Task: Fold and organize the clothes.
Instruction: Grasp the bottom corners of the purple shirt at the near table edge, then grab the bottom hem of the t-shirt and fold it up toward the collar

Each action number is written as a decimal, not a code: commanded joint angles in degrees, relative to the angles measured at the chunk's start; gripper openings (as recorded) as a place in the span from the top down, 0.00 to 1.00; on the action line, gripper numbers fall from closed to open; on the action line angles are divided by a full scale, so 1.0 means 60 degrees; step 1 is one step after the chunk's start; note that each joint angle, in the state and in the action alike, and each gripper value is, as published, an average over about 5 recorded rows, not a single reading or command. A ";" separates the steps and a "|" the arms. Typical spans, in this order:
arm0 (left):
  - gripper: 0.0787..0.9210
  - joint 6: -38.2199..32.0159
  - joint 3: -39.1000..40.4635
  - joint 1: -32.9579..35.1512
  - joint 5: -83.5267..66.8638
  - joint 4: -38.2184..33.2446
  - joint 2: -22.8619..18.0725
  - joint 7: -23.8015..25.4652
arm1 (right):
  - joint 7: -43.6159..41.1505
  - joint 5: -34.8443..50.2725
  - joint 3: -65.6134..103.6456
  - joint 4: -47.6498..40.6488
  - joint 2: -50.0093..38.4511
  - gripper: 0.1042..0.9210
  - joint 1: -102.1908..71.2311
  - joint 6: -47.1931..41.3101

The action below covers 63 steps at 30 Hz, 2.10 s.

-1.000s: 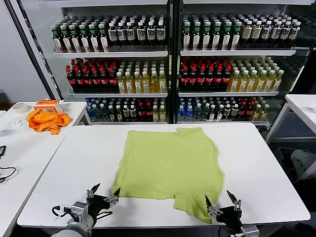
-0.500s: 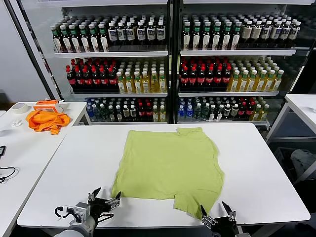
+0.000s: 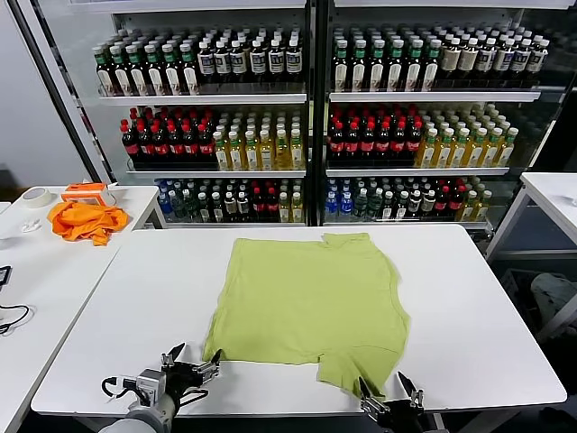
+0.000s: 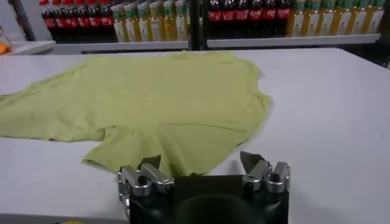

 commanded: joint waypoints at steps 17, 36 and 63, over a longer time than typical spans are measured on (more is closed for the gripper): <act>0.63 -0.0121 0.0209 0.0024 0.0003 0.0117 -0.0172 0.0178 | 0.0191 0.0951 -0.0101 -0.0137 -0.0059 0.80 0.0231 -0.0134; 1.00 -0.0343 -0.0377 0.1367 -0.0746 -0.1987 0.0932 0.0255 | -0.0498 0.2032 0.1977 0.2357 -0.1414 1.00 -0.1642 -0.0737; 1.00 -0.1460 -0.1027 0.1946 -0.0973 -0.2210 0.1615 0.0374 | 0.0252 0.3261 0.2331 0.2771 -0.1905 1.00 -0.0990 -0.1802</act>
